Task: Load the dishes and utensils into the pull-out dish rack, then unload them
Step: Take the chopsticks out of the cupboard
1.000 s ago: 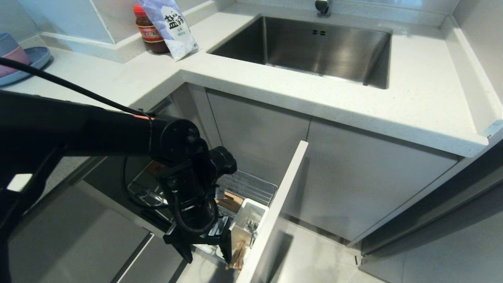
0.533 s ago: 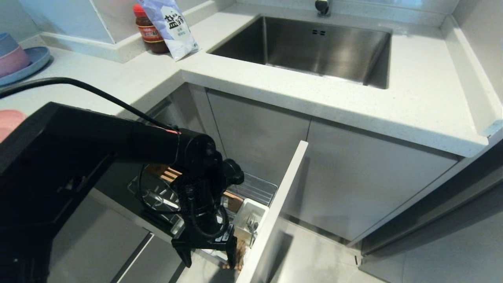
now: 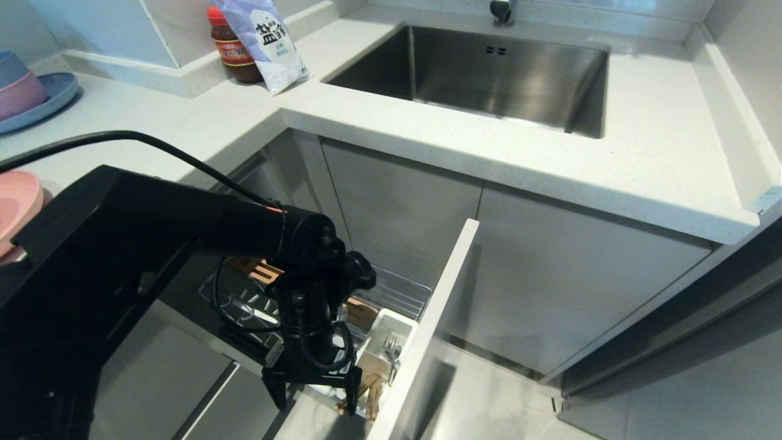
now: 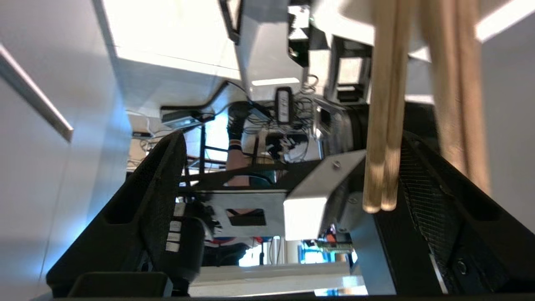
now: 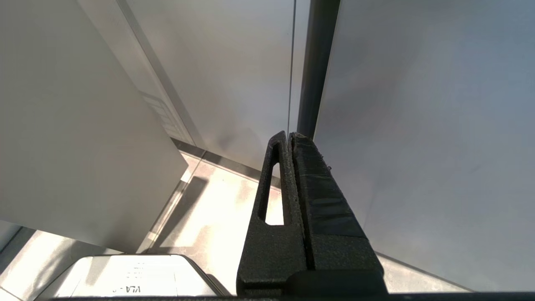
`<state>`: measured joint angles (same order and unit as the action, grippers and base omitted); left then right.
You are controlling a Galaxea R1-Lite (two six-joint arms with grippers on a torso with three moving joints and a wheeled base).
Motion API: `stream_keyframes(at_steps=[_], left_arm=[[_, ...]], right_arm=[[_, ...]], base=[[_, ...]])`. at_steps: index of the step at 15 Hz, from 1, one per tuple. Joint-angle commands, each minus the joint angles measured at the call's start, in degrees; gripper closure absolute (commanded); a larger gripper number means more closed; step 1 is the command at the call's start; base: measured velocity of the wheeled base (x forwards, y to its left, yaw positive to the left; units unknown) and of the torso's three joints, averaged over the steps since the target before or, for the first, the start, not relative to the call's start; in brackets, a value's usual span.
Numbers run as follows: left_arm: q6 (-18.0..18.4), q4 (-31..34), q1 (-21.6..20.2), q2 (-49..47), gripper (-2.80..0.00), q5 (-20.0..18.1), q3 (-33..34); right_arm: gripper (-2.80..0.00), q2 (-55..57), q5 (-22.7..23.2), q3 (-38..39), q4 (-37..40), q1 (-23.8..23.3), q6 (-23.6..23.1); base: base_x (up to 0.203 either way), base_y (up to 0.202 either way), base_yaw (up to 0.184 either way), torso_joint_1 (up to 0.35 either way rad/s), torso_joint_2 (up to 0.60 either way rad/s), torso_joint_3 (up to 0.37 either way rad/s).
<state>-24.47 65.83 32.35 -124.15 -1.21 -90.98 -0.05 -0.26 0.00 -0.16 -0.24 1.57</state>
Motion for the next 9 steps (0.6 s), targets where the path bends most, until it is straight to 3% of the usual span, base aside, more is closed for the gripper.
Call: stream_keyframes(at_steps=[1,9], left_arm=[[-0.05,0.35,-0.97,0.05,-2.8,0.6,0.01],[0.12,0.79,-0.88,-4.24,-2.8,0.07,-0.94]], right_arm=[[0.0,-0.13,-0.01,0.09,-0.02,0.04,0.02],[0.0,-0.13,-0.01,0.09,-0.02,0.06,0.02]], base=[[0.0,0.0,0.0,0.0,0.0,0.0],[0.0,0.0,0.0,0.0,0.0,0.0]])
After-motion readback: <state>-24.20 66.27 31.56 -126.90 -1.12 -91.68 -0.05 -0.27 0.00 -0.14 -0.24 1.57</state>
